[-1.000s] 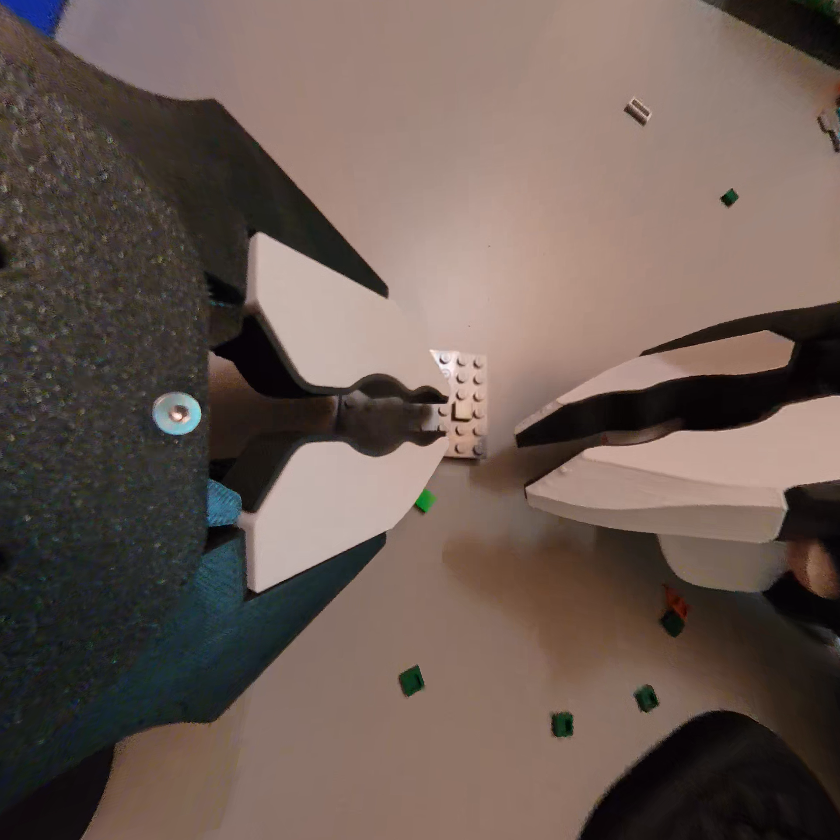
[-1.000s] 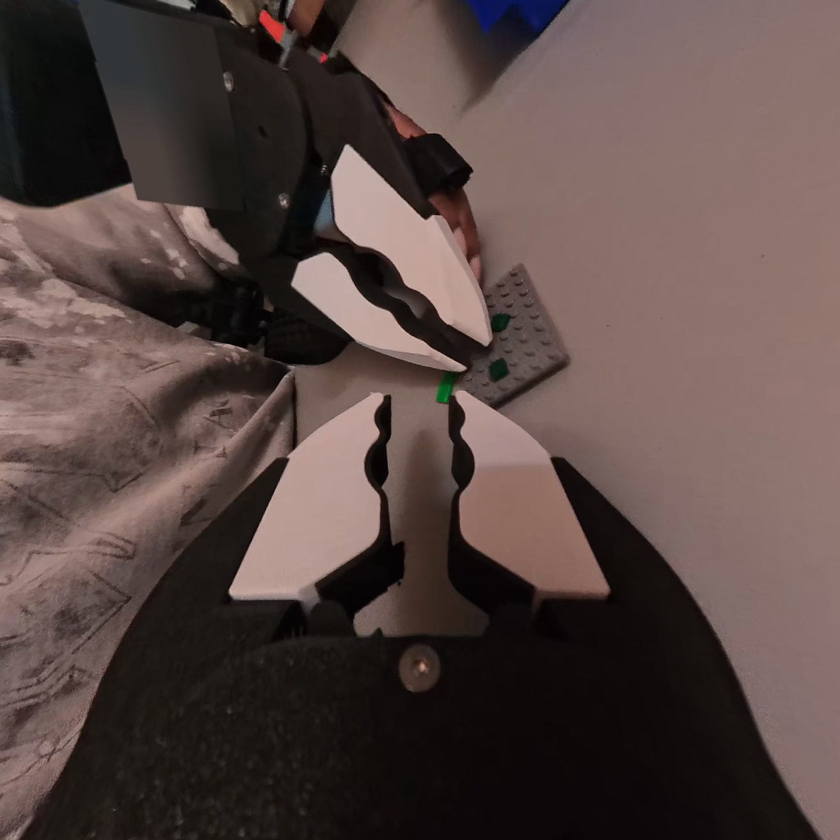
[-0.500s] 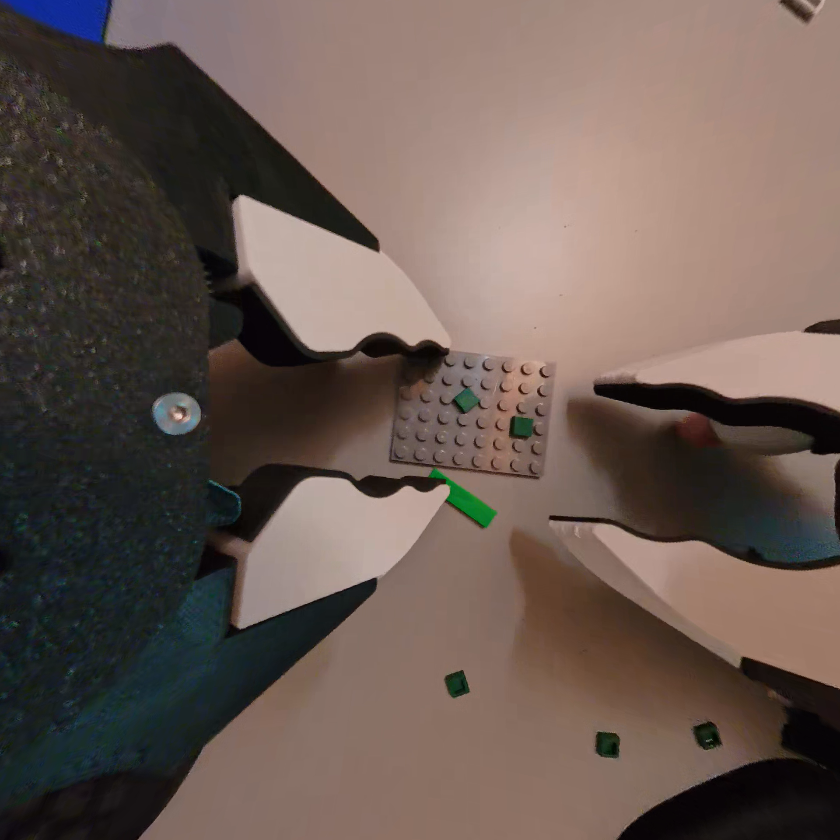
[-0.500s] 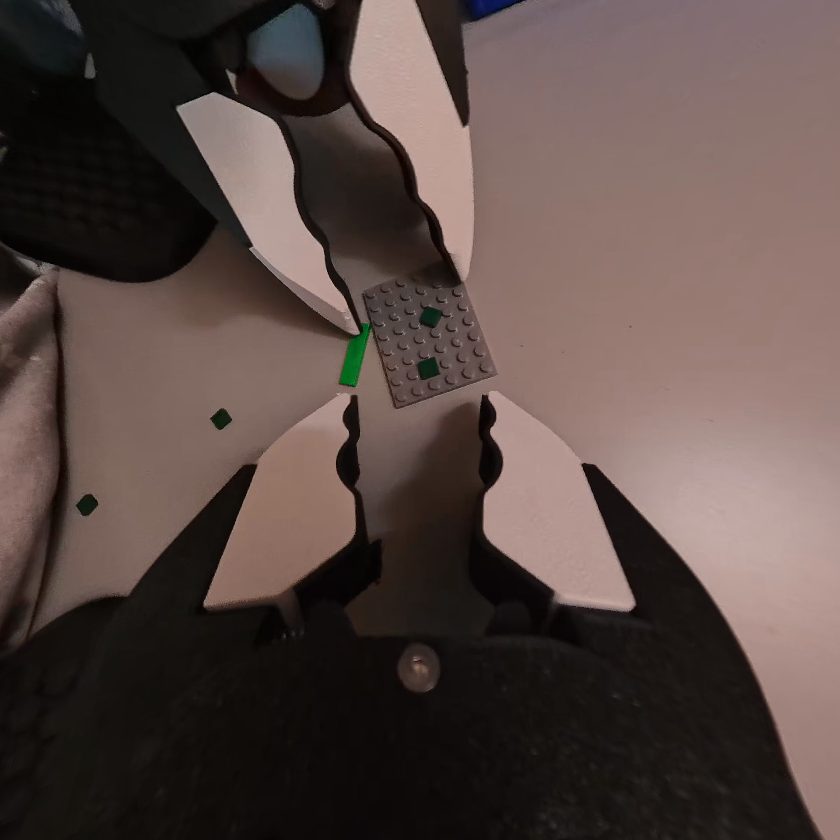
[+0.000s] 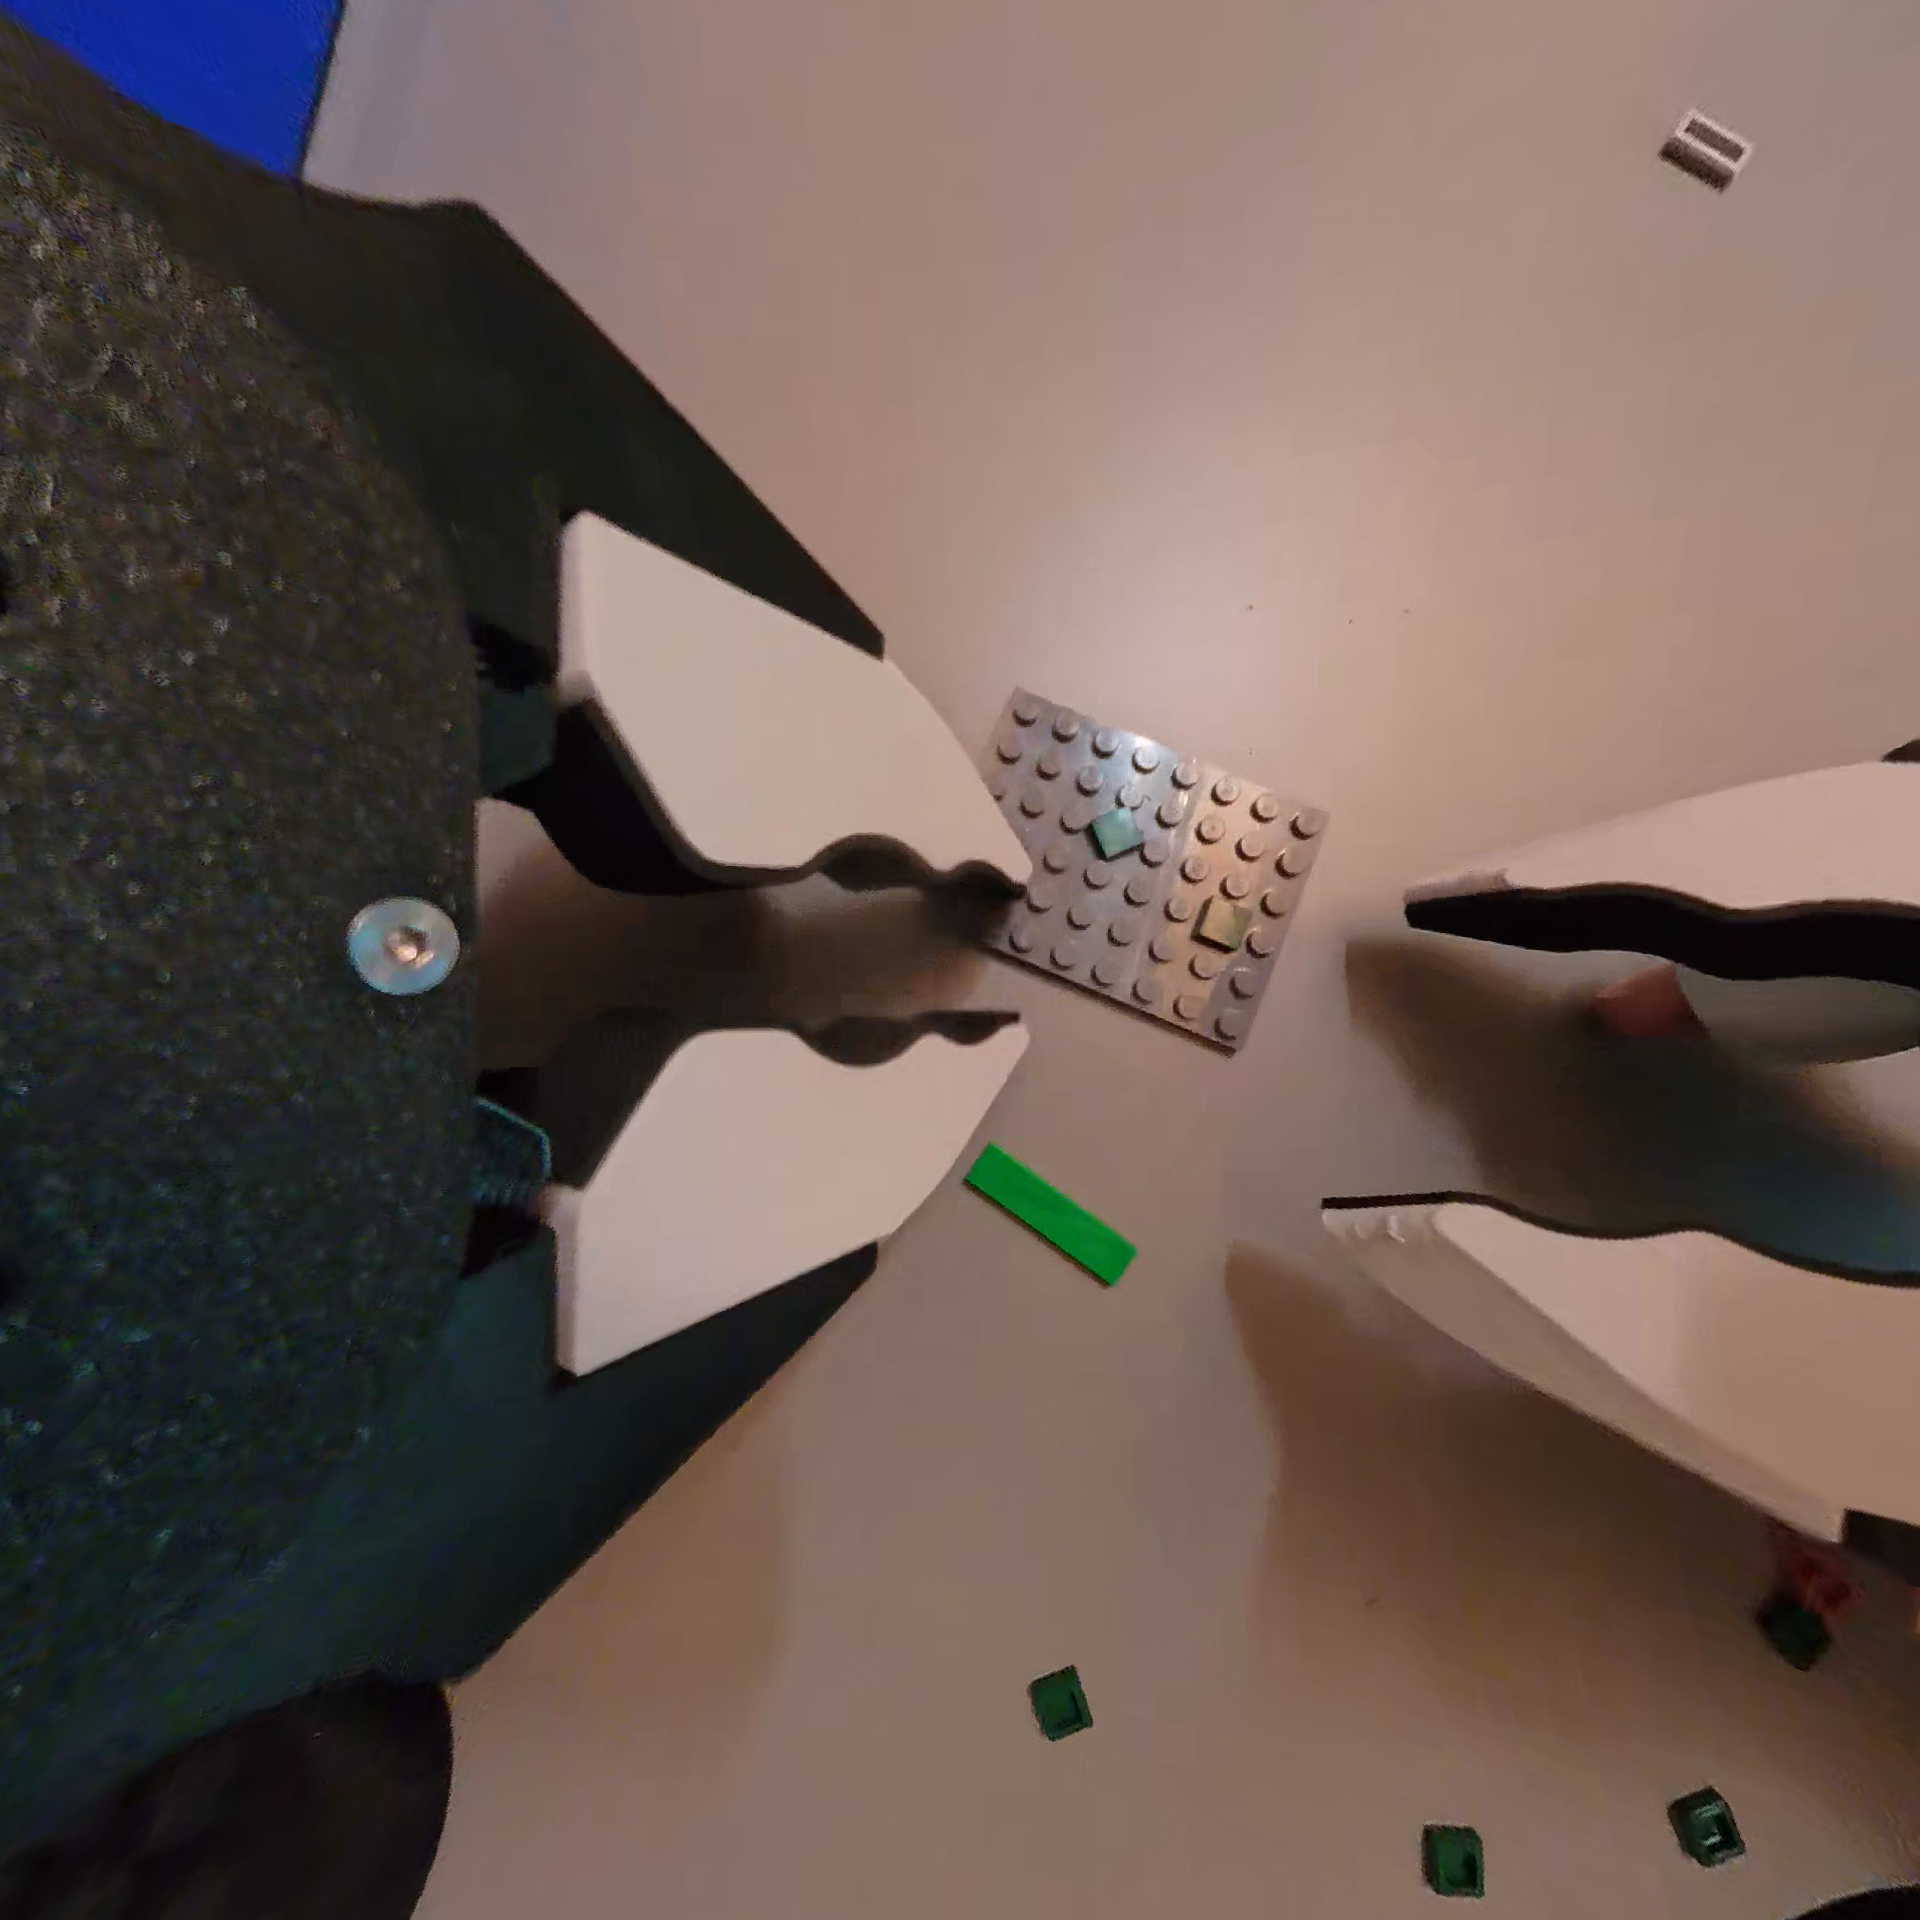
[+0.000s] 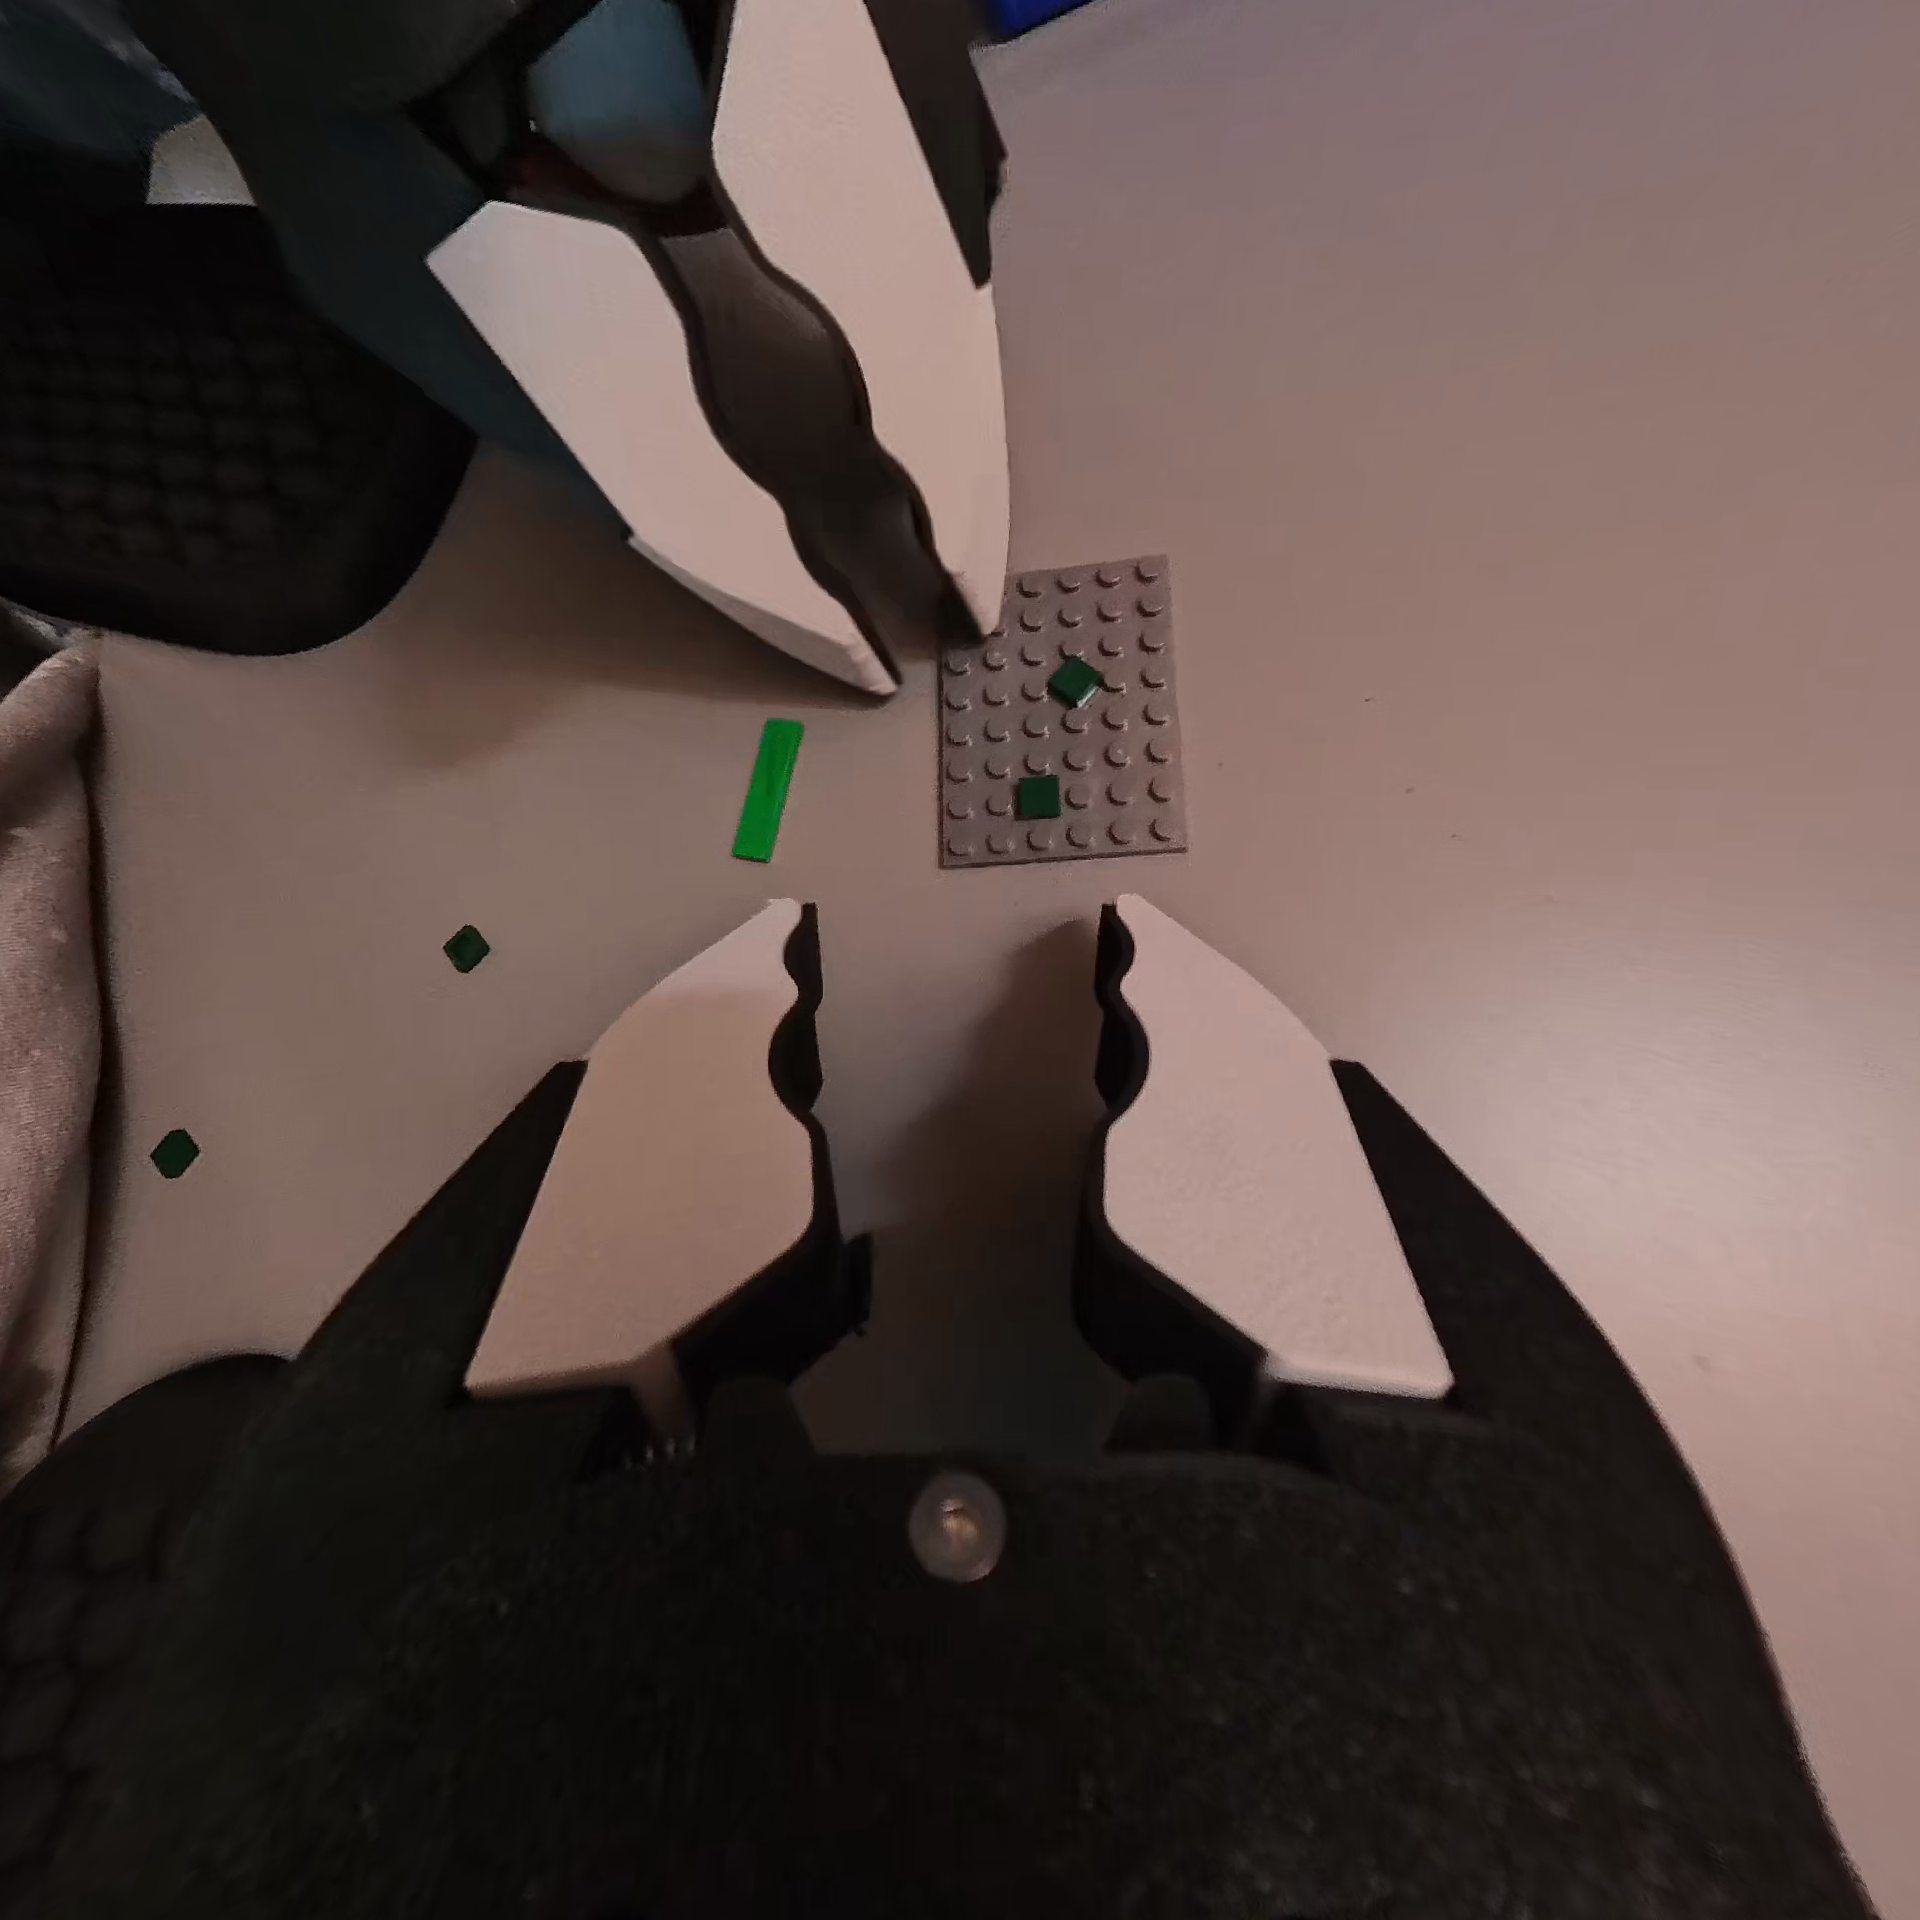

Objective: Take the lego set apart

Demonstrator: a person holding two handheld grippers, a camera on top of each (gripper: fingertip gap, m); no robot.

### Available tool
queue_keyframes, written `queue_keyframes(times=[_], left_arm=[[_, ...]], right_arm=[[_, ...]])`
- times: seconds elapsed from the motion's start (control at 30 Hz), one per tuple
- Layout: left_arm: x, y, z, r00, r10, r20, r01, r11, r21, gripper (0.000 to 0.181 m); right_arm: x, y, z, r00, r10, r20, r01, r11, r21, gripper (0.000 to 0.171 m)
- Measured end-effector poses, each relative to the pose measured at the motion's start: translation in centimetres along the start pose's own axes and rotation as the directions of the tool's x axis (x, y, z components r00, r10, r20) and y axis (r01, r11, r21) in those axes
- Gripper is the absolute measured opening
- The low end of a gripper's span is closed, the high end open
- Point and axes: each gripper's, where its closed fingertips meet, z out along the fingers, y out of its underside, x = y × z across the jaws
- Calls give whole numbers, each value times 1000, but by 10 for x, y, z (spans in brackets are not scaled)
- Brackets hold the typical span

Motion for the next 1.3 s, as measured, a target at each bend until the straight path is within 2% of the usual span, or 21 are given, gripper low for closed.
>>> queue_keyframes(times=[0.17,0.27,0.4,0.43,0.6,0.63,0.7,0.8,0.9,0.97,1.1,1.17,1.23,1.3], left_arm=[[-10,-8,-3,997,82,-2,-82,997,-8,46],[-17,-8,4,986,155,-55,-159,983,-88,59],[-16,-5,11,970,162,-184,-192,968,-162,52],[-18,-5,11,967,171,-186,-203,965,-168,46],[-19,-6,12,965,183,-187,-216,961,-172,46],[-19,-7,12,968,179,-175,-207,965,-158,45],[-25,-10,12,981,172,-91,-180,980,-85,0],[-20,-6,11,991,113,-66,-113,994,-9,6],[-28,-2,5,995,100,16,-100,995,-7,14],[-32,-5,1,997,68,21,-69,998,14,21],[-40,-19,-4,997,49,66,-53,997,61,35],[-40,-30,-6,997,21,80,-30,992,123,39],[-39,-40,-7,996,-6,92,-11,982,188,41],[-36,-45,-7,995,-18,96,-4,975,223,42]], right_arm=[[0,-1,2,1000,-14,-2,14,1000,-5,51],[0,-1,2,1000,-17,1,17,1000,-6,50],[-1,1,1,1000,-29,1,29,999,-15,49],[-1,1,1,999,-32,2,32,999,-15,49],[3,-2,-1,1000,5,18,-5,1000,11,47],[4,-3,0,1000,16,17,-16,1000,18,47],[5,-5,-1,999,40,19,-41,999,35,47],[7,-6,-2,998,57,10,-58,996,61,49],[14,-6,-4,998,59,-21,-58,996,63,49],[22,-6,-6,996,62,-59,-58,997,58,49],[49,-6,-16,967,107,-232,-93,993,69,51],[61,-2,-18,937,120,-329,-112,993,42,58],[64,2,-13,920,110,-375,-122,993,-8,70],[66,6,-5,911,86,-403,-122,990,-66,72]])
